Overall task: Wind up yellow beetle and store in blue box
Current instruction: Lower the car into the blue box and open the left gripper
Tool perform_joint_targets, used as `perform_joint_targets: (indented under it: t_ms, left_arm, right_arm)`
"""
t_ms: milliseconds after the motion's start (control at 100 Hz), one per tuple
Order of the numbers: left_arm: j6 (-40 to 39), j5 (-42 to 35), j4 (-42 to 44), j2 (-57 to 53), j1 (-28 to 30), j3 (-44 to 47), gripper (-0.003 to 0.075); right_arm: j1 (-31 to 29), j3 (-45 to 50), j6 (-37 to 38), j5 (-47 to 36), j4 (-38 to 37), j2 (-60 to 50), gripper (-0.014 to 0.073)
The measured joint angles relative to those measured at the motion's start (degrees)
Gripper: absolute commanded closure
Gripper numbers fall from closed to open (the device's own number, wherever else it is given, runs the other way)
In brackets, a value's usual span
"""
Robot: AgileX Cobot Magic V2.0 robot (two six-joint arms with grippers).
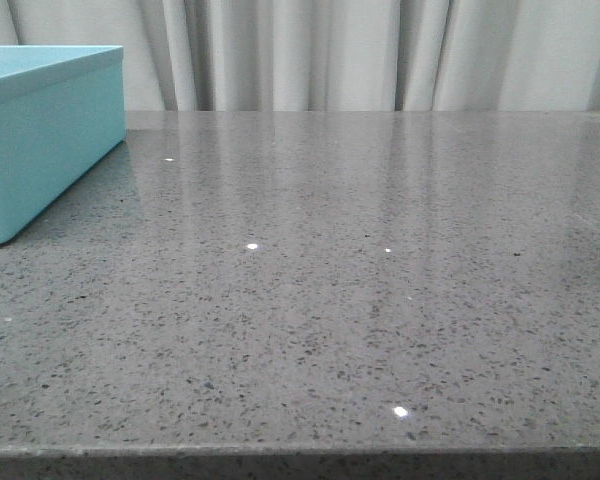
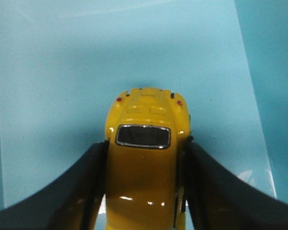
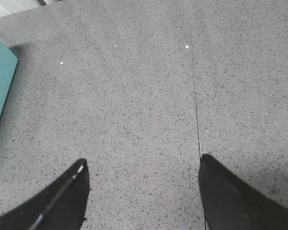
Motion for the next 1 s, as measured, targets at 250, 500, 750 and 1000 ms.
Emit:
perform_joint_targets:
  t_ms: [250,500,750,1000]
  left_arm:
    - [0.0,-2.4,-0.2,0.0,0.3,2.8,0.0225]
    - [0.0,-3.5,-1.2,0.0,0.3,2.8,0.0184]
    - [0.0,-9.0,-1.2,-4.2,0.3,3.0,0.0256]
    - [0.0,-15.8,-1.5,-14.4,0.3,6.6,0.0532]
  right_arm:
    - [0.0,0.0,0.0,0.0,0.0,0.0,0.0106]
    - [0.0,0.0,0.0,0.0,0.0,0.0,0.0106]
    - [0.0,0.1,0.0,-0.9,-3.9,-0.3,0.0106]
    - [0.0,6.1,0.0,-7.0,-12.4,-5.5,0.0298]
